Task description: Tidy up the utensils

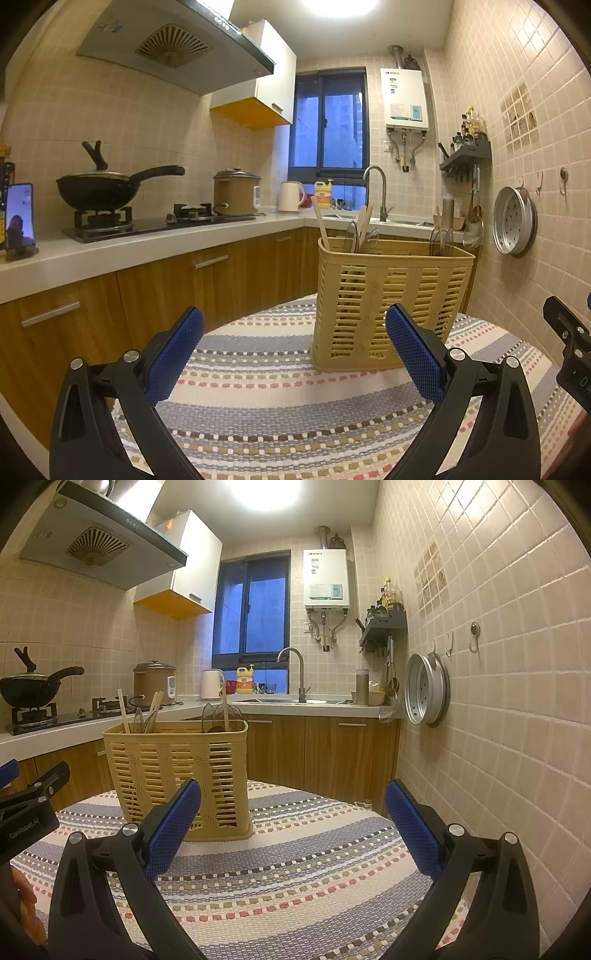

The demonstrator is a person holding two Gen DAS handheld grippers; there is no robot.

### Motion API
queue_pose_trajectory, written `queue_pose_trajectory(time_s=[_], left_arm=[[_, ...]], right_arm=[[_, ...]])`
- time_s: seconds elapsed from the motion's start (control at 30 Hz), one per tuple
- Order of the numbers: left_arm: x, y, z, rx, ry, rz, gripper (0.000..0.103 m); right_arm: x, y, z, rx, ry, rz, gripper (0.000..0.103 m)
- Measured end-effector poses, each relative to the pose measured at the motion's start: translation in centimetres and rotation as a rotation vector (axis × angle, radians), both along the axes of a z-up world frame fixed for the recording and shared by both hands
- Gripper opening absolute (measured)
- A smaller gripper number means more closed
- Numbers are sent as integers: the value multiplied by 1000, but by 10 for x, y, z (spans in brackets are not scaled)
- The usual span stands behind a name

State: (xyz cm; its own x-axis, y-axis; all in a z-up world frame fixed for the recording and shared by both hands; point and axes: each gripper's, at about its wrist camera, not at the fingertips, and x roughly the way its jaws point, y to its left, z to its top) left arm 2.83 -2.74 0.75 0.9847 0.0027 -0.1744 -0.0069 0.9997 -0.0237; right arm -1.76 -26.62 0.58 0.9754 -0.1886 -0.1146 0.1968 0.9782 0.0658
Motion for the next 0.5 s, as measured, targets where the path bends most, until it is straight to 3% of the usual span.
queue_pose_trajectory(time_s=[0.5], left_arm=[[-2, -3, 0, 41, -11, 15, 96]], right_arm=[[-1, -1, -1, -3, -3, -1, 95]])
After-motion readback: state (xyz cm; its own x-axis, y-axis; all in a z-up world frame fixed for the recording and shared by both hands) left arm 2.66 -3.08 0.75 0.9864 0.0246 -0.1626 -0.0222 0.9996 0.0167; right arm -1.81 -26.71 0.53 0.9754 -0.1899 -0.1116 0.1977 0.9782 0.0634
